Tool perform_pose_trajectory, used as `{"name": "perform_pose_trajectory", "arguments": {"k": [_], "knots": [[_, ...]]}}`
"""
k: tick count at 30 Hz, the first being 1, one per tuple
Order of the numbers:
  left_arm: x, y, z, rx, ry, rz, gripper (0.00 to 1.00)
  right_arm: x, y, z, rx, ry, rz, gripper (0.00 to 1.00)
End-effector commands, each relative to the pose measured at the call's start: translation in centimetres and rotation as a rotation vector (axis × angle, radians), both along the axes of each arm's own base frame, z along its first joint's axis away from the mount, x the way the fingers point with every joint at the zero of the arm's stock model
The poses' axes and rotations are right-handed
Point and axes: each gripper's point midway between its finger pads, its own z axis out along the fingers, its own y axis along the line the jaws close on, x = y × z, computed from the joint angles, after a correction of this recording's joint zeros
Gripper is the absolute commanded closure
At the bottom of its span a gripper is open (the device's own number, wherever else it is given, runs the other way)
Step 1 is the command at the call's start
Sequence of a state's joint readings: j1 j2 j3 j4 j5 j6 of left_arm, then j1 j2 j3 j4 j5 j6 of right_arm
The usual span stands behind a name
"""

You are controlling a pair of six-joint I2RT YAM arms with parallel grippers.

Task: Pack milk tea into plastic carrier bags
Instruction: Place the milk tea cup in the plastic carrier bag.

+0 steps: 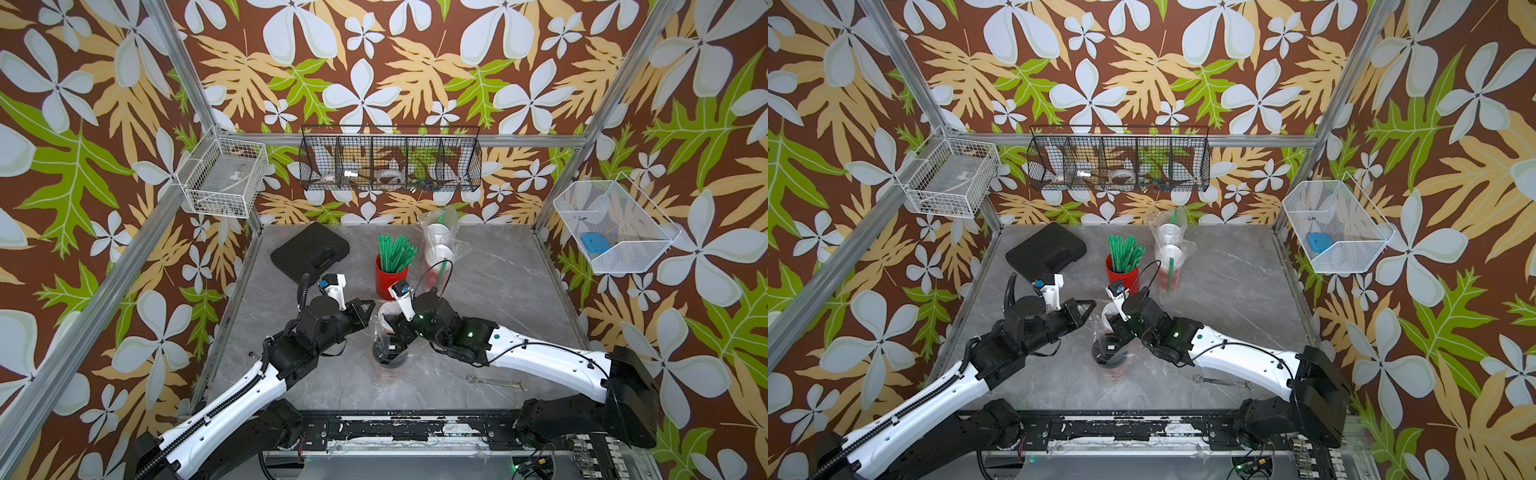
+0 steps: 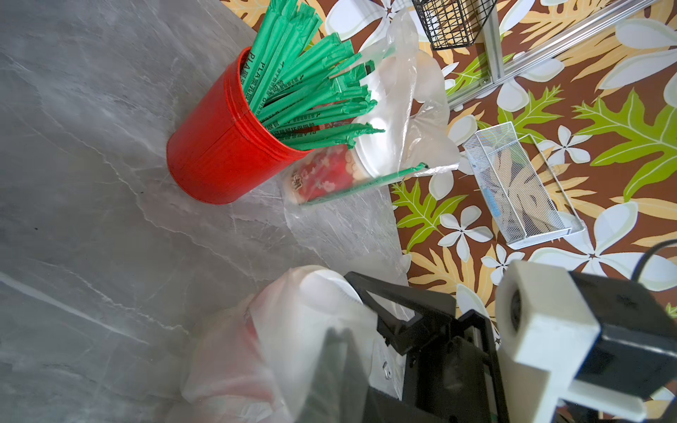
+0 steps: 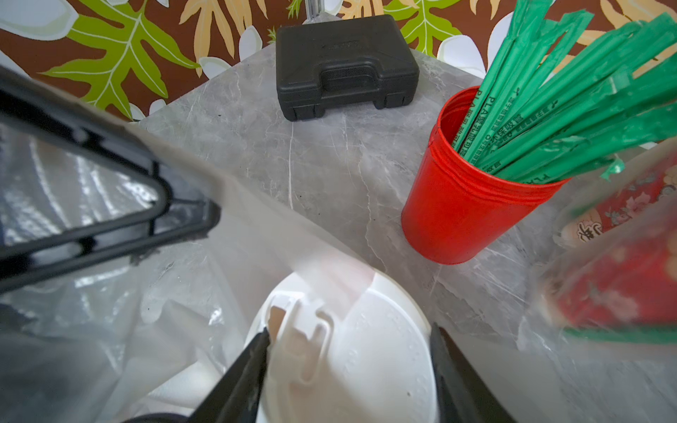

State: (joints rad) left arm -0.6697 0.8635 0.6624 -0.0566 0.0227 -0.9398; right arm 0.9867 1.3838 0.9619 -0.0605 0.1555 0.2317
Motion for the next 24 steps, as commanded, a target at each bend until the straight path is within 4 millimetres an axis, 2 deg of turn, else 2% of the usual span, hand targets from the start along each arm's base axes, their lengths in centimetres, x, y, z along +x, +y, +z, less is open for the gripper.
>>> {"name": "perform_pose_trajectory", "arguments": {"k": [1,3,6,9,12,18,21,24], "knots": [[0.4,0.2,1.2,-0.010,-0.043,0.016,1.00,0.1,-0.4,-0.2,-0.010,-0.006,-0.015,0.39],[0.4,0.2,1.2,-0.009,-0.043,0.017,1.00,0.0,-0.4,-0.3,-0.019,-0.002,-0.016,0.34],[0.4,0.1,0.9,-0.006,-0.035,0.014,1.00,0.0,-0.6,0.3,-0.018,-0.007,-0.019,0.20],[0.4,0.0,0.5,-0.006,-0.024,0.007,1.00,0.2,-0.6,2.0,-0.004,-0.031,-0.023,0.09],[0.3,-0.1,0.2,-0.007,-0.018,0.002,1.00,0.3,-0.9,4.3,0.024,-0.064,-0.036,0.03],[0.1,0.0,-0.3,-0.006,-0.014,0.000,1.00,0.4,-2.5,7.7,0.041,-0.096,-0.089,0.00],[0.0,0.1,-0.6,-0.001,-0.012,-0.001,1.00,0.1,-4.1,7.8,0.010,-0.065,-0.138,0.00],[-0.1,0.3,-0.6,0.005,-0.023,0.002,1.00,-0.9,-5.3,6.9,-0.010,0.013,-0.162,0.00]]}}
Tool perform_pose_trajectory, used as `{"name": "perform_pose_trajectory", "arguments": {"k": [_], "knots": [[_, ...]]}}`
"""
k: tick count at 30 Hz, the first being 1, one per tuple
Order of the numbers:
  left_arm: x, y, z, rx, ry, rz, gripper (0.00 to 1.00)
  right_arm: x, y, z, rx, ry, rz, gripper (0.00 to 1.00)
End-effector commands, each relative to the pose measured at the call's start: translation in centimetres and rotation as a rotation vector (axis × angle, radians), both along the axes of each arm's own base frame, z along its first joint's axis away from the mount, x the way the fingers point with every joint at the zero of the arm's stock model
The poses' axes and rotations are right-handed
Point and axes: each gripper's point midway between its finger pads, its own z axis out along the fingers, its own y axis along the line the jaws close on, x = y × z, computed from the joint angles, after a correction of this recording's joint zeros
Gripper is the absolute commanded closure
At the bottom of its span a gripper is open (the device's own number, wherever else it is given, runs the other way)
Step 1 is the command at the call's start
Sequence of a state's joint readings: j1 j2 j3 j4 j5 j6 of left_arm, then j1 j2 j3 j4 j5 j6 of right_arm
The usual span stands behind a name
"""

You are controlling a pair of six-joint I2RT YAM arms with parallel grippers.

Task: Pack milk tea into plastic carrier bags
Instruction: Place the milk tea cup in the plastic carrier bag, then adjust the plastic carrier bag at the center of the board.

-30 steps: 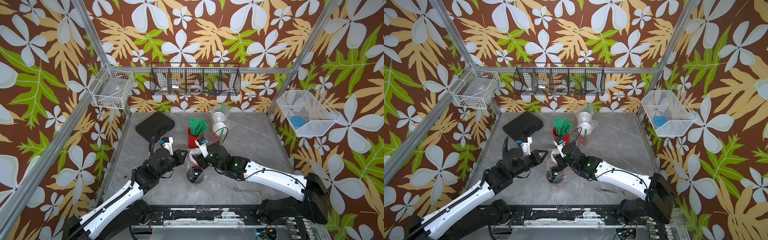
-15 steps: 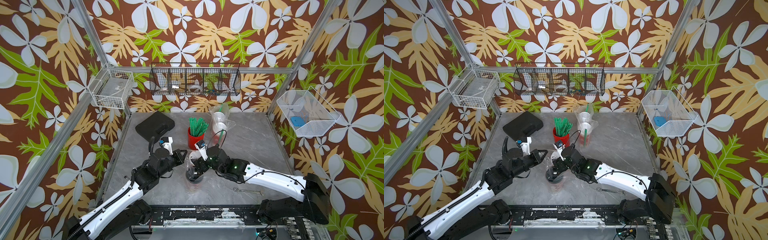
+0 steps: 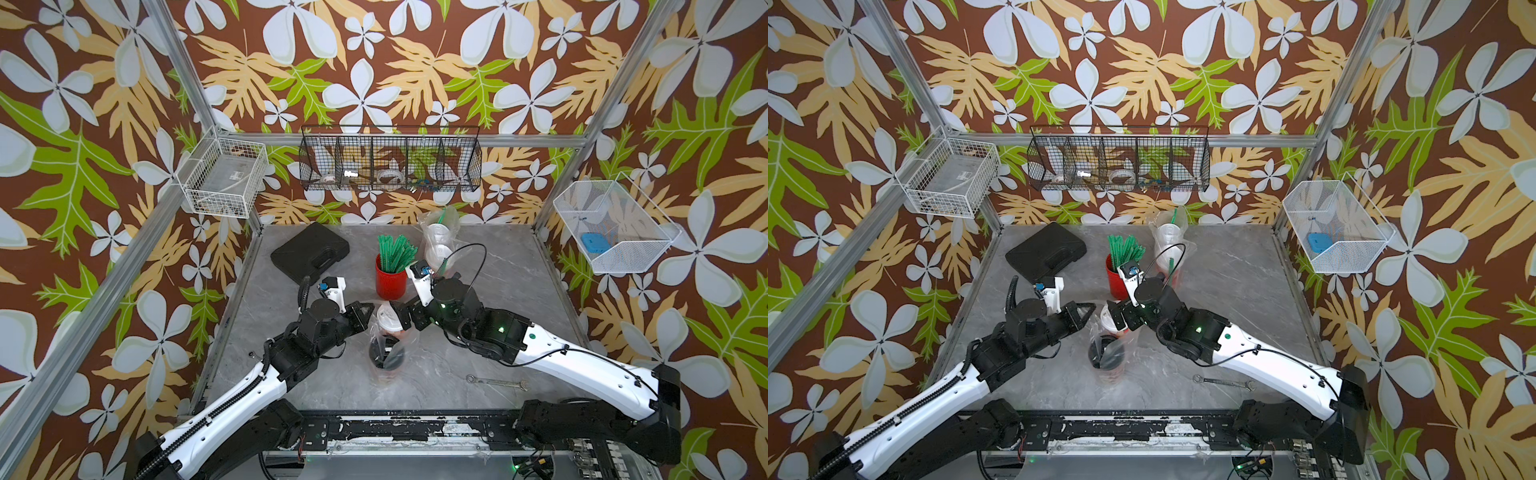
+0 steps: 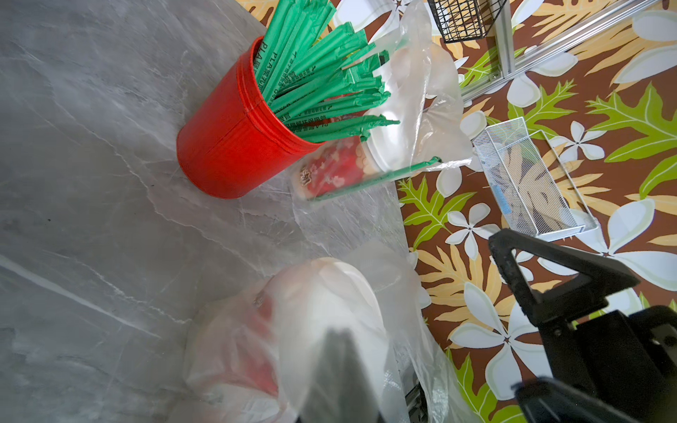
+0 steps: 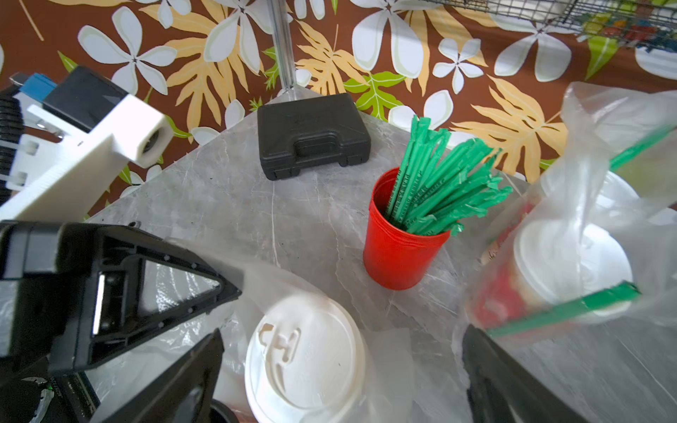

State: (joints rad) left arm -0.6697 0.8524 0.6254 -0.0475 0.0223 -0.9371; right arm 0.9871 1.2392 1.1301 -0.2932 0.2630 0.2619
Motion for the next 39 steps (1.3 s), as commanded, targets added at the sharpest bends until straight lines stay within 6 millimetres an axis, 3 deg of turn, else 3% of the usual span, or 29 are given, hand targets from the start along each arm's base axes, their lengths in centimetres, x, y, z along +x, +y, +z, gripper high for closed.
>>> {"name": "perform_pose_trajectory", "arguments": {"k": [1,5,12,20,25,29,32,36,39], "knots": [[0.2,0.1,0.6,-0.006,-0.037,0.004,1.00,-1.2,-2.3,-2.1,-0.064,0.118,-0.059,0.00],[0.1,-0.1,-0.1,0.010,-0.032,-0.012,1.00,-3.4,-2.6,-3.4,-0.040,0.268,-0.031,0.00],[-0.1,-0.6,-0.9,0.008,-0.030,-0.047,1.00,-6.4,-1.2,-5.1,0.082,0.451,0.039,0.00],[-0.5,-0.5,-1.3,0.001,-0.034,-0.052,1.00,-8.5,0.1,-6.4,0.156,0.594,0.104,0.12],[-0.7,-0.4,-1.6,-0.006,-0.031,-0.054,1.00,-8.3,0.6,-7.8,0.192,0.652,0.104,0.29],[-0.9,-0.1,-1.4,-0.014,-0.039,-0.043,1.00,-7.3,0.1,-8.3,0.185,0.641,0.061,0.51],[-1.0,0.0,-1.3,-0.020,-0.041,-0.041,1.00,-6.2,-0.6,-7.7,0.177,0.588,0.019,0.67],[-1.2,0.1,-1.3,-0.027,-0.037,-0.041,1.00,-5.1,-1.2,-6.5,0.179,0.524,-0.009,0.81],[-1.3,0.2,-1.5,-0.027,-0.032,-0.037,1.00,-4.6,-1.3,-6.5,0.170,0.507,-0.020,1.00]]}}
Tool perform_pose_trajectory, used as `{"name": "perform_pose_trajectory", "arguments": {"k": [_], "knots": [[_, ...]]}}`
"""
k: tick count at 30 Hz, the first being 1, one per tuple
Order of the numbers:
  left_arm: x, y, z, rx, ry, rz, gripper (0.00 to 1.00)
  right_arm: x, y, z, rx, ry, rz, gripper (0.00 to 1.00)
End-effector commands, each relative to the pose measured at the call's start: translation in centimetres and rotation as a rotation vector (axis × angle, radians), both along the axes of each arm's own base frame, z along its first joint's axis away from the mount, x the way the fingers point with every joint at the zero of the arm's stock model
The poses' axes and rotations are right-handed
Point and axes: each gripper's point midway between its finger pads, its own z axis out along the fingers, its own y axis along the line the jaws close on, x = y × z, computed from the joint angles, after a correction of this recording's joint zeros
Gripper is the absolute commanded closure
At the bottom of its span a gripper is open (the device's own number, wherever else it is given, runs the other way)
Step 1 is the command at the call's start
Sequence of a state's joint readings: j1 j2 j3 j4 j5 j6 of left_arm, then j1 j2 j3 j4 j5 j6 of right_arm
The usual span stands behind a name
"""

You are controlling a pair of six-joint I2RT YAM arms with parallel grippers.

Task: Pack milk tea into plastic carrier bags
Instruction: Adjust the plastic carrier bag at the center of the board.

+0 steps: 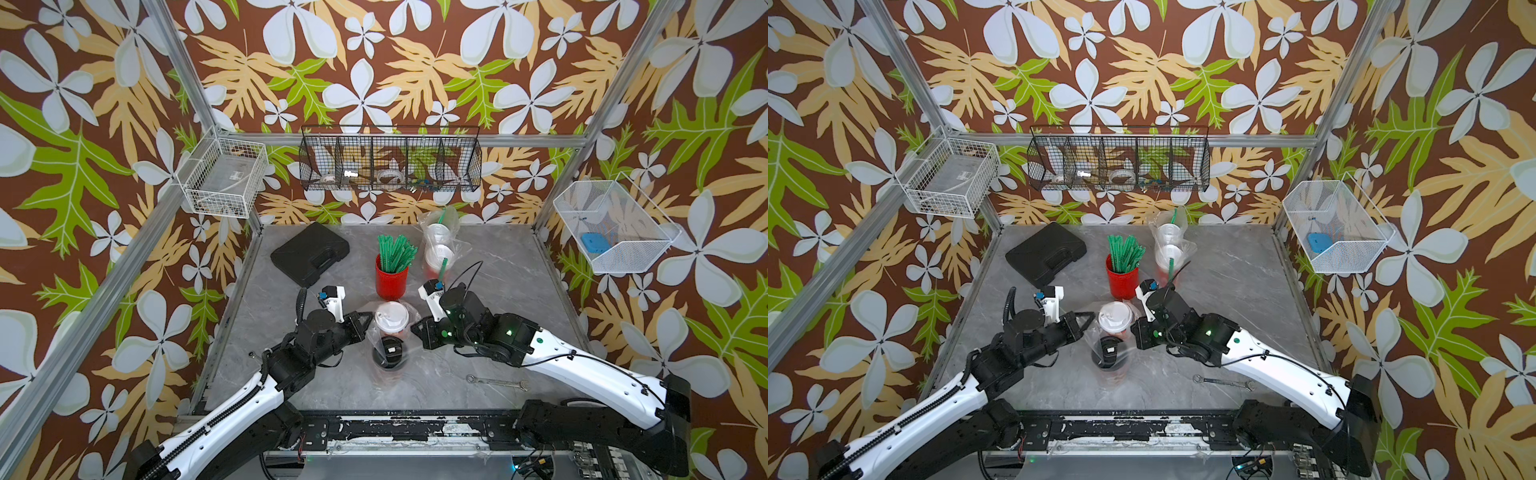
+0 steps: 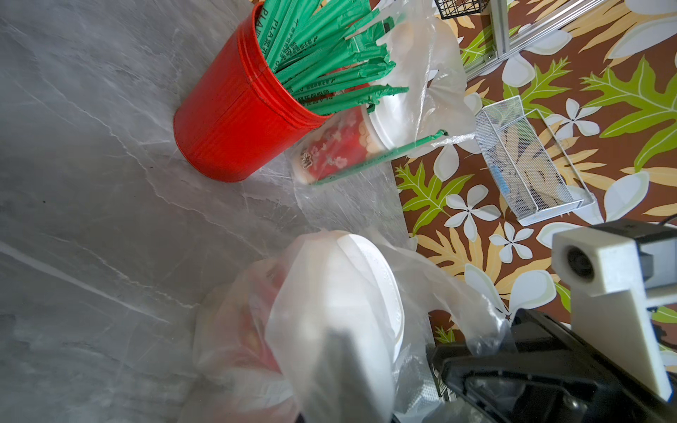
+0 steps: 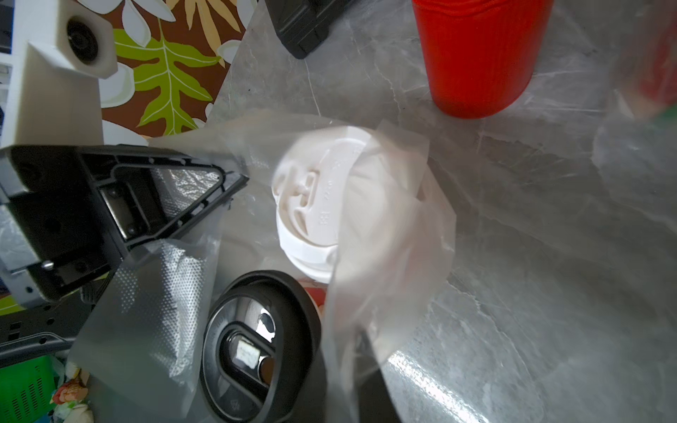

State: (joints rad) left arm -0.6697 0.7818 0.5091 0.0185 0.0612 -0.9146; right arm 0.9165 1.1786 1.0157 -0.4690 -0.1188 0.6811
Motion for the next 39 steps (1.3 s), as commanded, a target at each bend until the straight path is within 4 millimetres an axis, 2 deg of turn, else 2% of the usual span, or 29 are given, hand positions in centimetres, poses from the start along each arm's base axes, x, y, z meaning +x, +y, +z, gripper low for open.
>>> {"name": "perform_pose_trajectory", "arguments": {"k": [1,7,14,20,31,35,39], "knots": [[0.1,0.0,0.6,-0.023,-0.012,0.007,1.00,1.0,-0.3,0.3,-0.022,-0.050,-0.022,1.00],[0.2,-0.1,1.1,-0.032,-0.018,0.008,1.00,1.7,-0.4,0.5,-0.034,-0.089,-0.035,1.00],[0.0,-0.1,1.4,-0.043,-0.018,0.003,1.00,2.8,-2.2,3.0,-0.010,-0.210,-0.103,1.00],[-0.1,0.0,1.4,-0.050,-0.017,0.006,1.00,2.9,-3.3,3.8,0.010,-0.249,-0.137,1.00],[0.1,0.0,3.3,-0.065,-0.076,0.003,1.00,2.6,-4.9,5.6,0.087,-0.337,-0.180,1.00],[0.3,-0.3,2.5,-0.055,-0.054,0.000,1.00,2.4,-5.1,4.5,0.075,-0.318,-0.187,1.00],[0.6,-0.9,1.6,-0.043,-0.024,-0.014,1.00,2.3,-4.4,3.0,0.041,-0.265,-0.157,1.00]]}}
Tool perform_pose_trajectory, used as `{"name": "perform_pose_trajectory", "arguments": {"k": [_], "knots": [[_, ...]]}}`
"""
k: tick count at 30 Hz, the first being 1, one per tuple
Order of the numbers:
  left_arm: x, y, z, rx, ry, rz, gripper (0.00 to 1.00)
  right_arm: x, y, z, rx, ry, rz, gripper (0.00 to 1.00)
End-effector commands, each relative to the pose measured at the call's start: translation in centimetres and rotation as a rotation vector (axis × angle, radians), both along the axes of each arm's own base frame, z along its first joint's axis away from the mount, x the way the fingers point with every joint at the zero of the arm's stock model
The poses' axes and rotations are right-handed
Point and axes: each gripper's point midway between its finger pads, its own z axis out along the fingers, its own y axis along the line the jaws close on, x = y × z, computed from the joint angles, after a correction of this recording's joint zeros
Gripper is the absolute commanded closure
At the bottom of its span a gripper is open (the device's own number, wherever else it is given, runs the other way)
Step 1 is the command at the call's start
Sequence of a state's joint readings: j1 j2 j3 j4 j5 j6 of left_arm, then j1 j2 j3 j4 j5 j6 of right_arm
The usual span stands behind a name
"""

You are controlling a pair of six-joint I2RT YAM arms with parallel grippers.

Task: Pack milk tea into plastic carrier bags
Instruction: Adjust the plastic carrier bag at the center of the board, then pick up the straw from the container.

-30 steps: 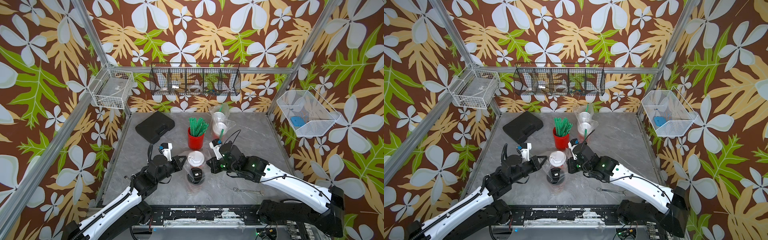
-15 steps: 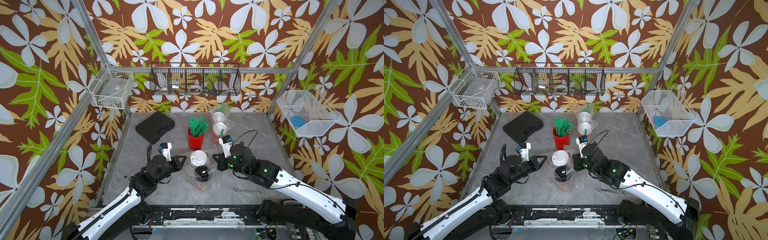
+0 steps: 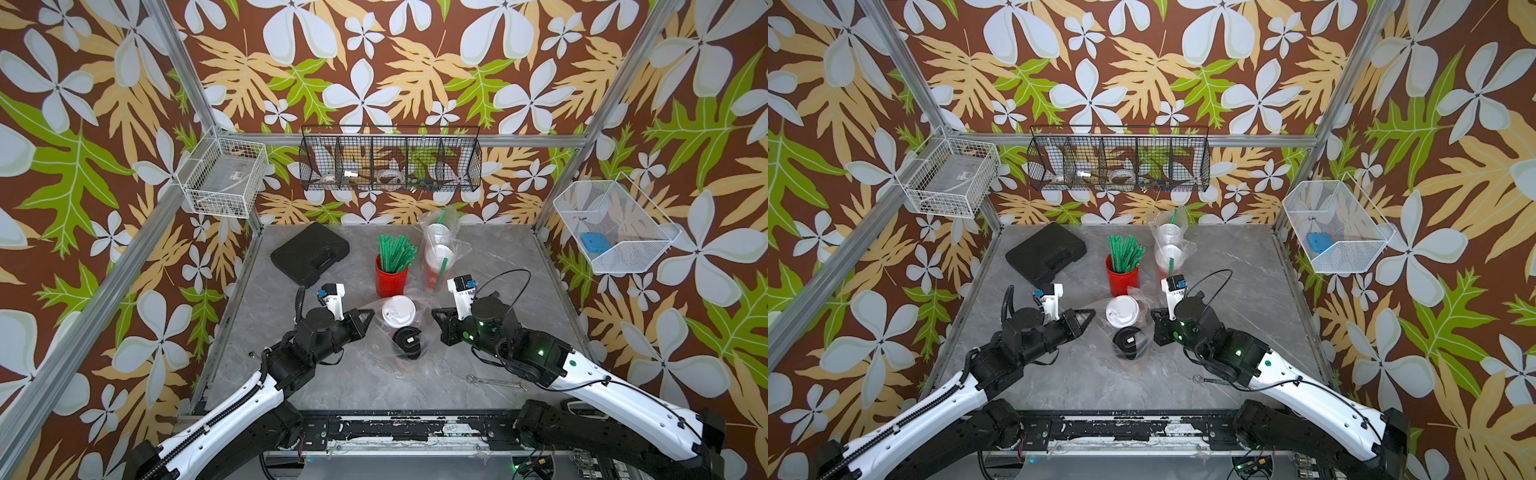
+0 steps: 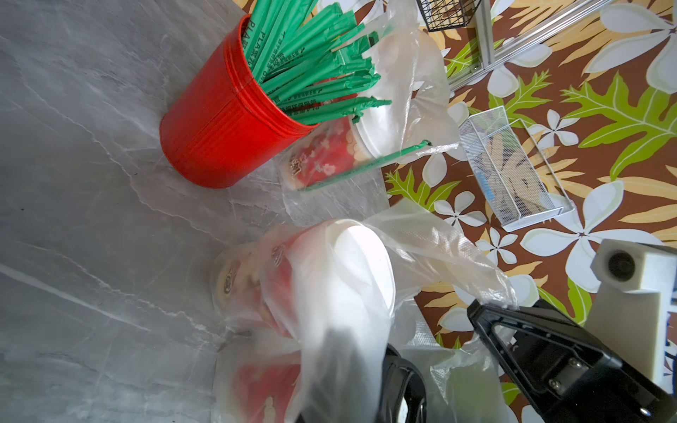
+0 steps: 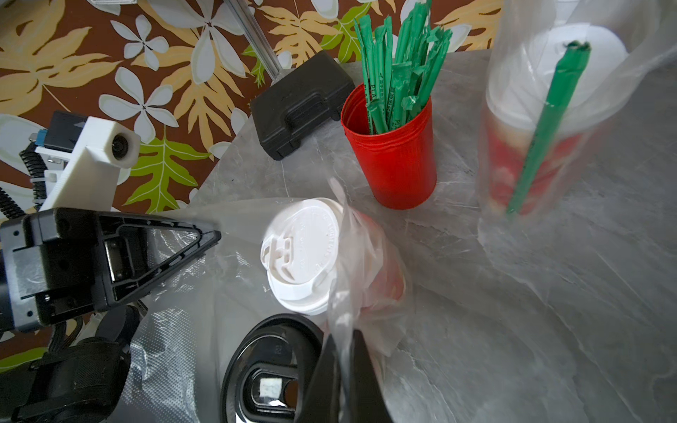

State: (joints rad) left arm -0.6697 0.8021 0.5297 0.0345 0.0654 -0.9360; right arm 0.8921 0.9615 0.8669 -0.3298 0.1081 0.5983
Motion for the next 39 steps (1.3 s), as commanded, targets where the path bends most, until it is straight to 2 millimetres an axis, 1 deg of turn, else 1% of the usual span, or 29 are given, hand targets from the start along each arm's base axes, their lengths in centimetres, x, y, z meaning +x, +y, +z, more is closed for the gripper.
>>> {"name": "perform_pose_trajectory", "arguments": {"k": [1,4,5,6,8,10,13,16,19,21,22,24,26,29,33,36,39], "knots": [[0.3,-0.6,0.8,-0.016,-0.025,-0.017,1.00,0.0,0.5,-0.7,-0.014,0.034,0.007,1.00],[0.6,-0.9,0.6,-0.009,-0.024,-0.020,1.00,0.2,0.2,-2.3,-0.088,0.074,-0.007,1.00],[0.8,-0.9,0.6,-0.006,-0.024,-0.019,1.00,0.4,0.1,-2.5,-0.111,0.079,-0.010,1.00],[0.9,-1.0,0.5,-0.002,-0.023,-0.018,1.00,0.5,0.0,-2.5,-0.128,0.078,-0.014,0.92],[1.0,-1.1,0.5,0.003,-0.022,-0.020,1.00,0.8,0.0,-2.2,-0.149,0.065,-0.014,0.70],[1.2,-1.2,0.5,0.007,-0.024,-0.022,1.00,1.3,-0.2,-1.1,-0.164,0.029,-0.024,0.45],[1.4,-1.4,0.8,0.006,-0.031,-0.022,1.00,2.2,-0.6,1.0,-0.180,-0.033,-0.032,0.26],[1.6,-1.6,0.8,0.004,-0.030,-0.026,1.00,3.5,-0.7,3.7,-0.174,-0.098,-0.038,0.14],[1.8,-1.8,0.8,0.010,-0.028,-0.030,1.00,5.0,0.0,6.2,-0.172,-0.170,-0.027,0.07],[1.8,-1.9,0.6,0.014,-0.025,-0.029,1.00,6.1,0.9,7.5,-0.181,-0.210,-0.008,0.07],[1.9,-1.9,0.5,0.015,-0.023,-0.028,1.00,6.7,1.6,7.9,-0.197,-0.224,0.007,0.09],[1.9,-1.9,0.5,0.015,-0.021,-0.027,1.00,7.8,3.0,8.3,-0.226,-0.231,0.034,0.16],[1.9,-1.9,0.4,0.015,-0.019,-0.027,1.00,9.1,4.2,8.0,-0.261,-0.209,0.045,0.27],[1.8,-1.7,0.1,0.018,-0.014,-0.022,1.00,10.9,6.1,6.8,-0.294,-0.151,0.089,0.37],[1.7,-1.6,-0.2,0.018,-0.008,-0.018,1.00,12.4,8.5,4.1,-0.336,-0.052,0.159,0.43],[1.7,-1.5,-0.3,0.019,-0.008,-0.014,1.00,13.1,9.4,2.0,-0.385,0.012,0.189,0.44],[1.8,-1.4,-0.3,0.020,-0.014,-0.009,1.00,13.8,9.5,0.2,-0.441,0.057,0.186,0.45]]}}
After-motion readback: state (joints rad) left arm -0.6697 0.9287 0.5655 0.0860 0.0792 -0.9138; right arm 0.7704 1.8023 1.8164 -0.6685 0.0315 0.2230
